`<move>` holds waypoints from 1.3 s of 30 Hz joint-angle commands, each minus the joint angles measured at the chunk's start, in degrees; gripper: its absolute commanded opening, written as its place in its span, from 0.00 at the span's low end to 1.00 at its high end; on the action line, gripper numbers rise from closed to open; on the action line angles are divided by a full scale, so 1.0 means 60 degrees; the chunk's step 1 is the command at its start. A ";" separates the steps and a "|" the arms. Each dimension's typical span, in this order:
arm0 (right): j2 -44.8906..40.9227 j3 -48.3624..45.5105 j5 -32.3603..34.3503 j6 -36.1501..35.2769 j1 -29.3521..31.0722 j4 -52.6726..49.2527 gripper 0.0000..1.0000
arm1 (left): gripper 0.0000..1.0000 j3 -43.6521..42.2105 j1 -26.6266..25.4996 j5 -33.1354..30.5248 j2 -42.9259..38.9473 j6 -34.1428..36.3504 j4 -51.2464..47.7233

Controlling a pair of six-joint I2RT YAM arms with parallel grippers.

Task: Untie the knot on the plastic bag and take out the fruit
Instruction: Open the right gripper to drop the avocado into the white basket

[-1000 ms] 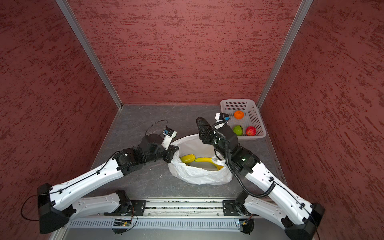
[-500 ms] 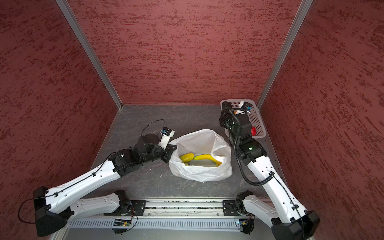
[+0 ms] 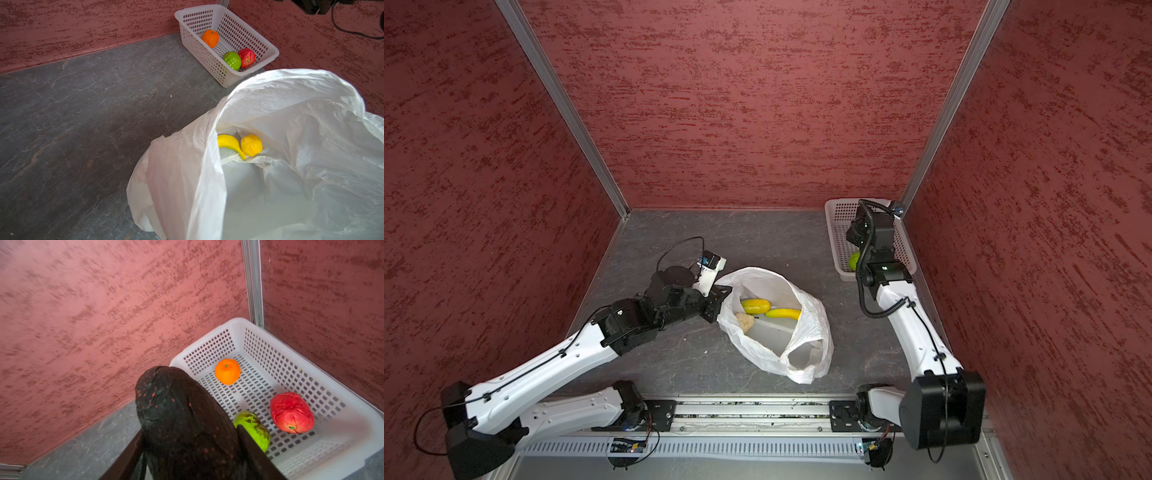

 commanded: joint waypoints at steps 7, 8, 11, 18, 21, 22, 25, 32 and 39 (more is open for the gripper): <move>0.3123 0.1357 -0.1495 -0.0543 -0.0805 -0.0032 0.46 | 0.00 -0.0190 0.0073 -0.0199 -0.0455 -0.0071 0.0203; 0.3445 0.1556 -0.1604 -0.0544 -0.0846 -0.0118 0.46 | 0.00 -0.0235 0.0087 -0.0243 -0.0486 -0.0112 0.0201; 0.4332 0.2208 -0.1817 -0.0616 -0.0865 -0.0395 0.50 | 0.00 -0.0372 0.0073 -0.0336 -0.0611 -0.0269 0.0258; 0.5290 0.3550 -0.1547 -0.0755 -0.0865 -0.1779 0.93 | 0.00 -0.0450 0.0074 -0.0431 -0.0675 -0.0466 0.0375; 0.5256 0.3739 -0.1456 -0.0904 -0.0877 -0.2296 0.97 | 0.00 -0.0479 0.0061 -0.0457 -0.0682 -0.0476 0.0418; 0.5148 0.3734 -0.1505 -0.0952 -0.0867 -0.2419 0.98 | 0.00 -0.0480 0.0066 -0.0464 -0.0681 -0.0482 0.0434; 0.4411 0.3547 -0.2130 -0.1099 -0.0838 -0.2841 0.98 | 0.00 -0.0479 0.0072 -0.0486 -0.0675 -0.0539 0.0436; 0.1511 0.2932 -0.4745 -0.1467 -0.0462 -0.4954 0.97 | 0.00 -0.0488 0.0070 -0.0585 -0.0726 -0.0676 0.0476; -0.1042 0.2419 -0.6746 -0.1863 0.1142 -0.6783 0.97 | 0.00 -0.0502 0.0073 -0.0657 -0.0671 -0.0694 0.0407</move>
